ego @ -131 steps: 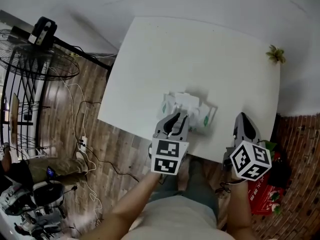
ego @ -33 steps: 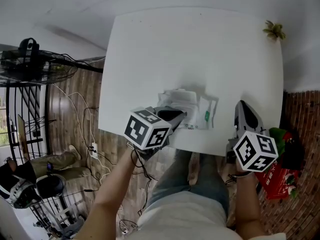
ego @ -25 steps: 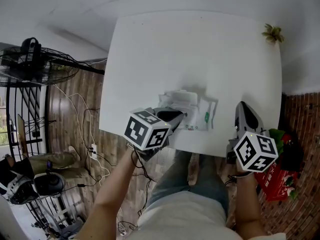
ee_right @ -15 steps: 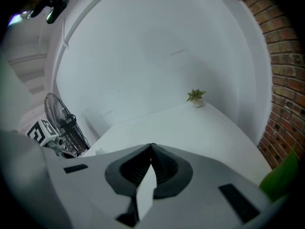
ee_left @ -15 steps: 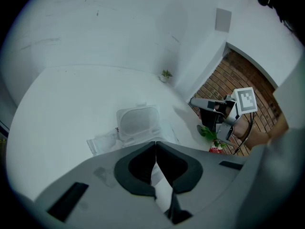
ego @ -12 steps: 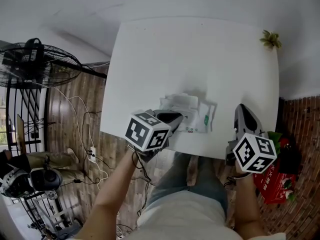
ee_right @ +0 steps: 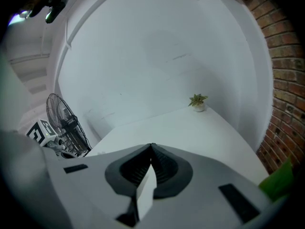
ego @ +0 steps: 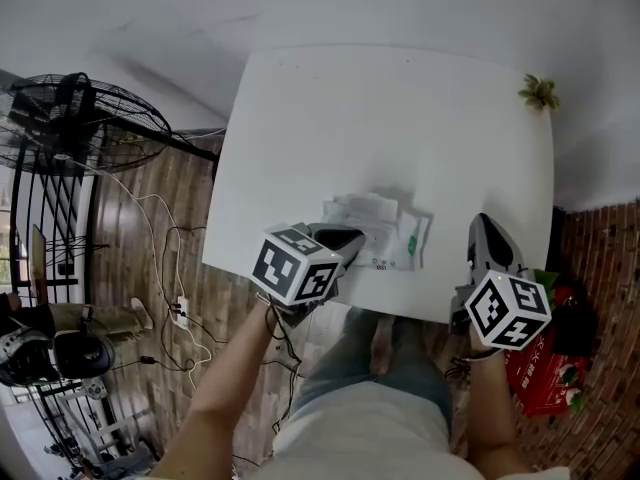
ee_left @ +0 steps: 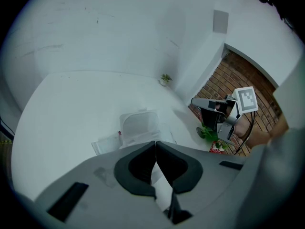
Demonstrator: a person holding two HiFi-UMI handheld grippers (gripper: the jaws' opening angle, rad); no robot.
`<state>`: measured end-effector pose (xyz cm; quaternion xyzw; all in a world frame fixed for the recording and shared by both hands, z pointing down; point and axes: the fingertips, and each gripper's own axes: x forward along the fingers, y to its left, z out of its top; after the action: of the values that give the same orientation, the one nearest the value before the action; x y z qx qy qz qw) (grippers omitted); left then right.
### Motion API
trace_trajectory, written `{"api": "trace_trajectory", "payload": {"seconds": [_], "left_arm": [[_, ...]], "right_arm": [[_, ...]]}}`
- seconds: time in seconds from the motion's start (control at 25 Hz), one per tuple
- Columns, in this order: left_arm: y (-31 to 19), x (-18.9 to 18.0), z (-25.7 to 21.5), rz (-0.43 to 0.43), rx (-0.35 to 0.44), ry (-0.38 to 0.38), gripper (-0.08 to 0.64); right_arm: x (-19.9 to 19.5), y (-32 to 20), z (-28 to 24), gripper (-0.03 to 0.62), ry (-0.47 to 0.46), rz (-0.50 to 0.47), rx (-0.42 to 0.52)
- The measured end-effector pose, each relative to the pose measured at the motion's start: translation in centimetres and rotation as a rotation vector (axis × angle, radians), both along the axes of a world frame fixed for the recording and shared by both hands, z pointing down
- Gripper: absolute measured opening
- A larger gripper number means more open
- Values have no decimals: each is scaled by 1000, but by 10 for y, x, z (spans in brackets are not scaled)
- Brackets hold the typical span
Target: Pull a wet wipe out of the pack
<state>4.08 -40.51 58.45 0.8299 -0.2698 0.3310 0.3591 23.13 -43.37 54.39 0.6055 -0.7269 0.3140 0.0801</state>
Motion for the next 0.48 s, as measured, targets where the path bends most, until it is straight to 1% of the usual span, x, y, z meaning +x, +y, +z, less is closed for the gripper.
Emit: {"api": "trace_trajectory", "payload": {"seconds": [0.48], "left_arm": [[0, -4, -15, -21, 36, 11, 14]], "right_arm": [[-1, 4, -11, 2, 6, -2, 20]]}}
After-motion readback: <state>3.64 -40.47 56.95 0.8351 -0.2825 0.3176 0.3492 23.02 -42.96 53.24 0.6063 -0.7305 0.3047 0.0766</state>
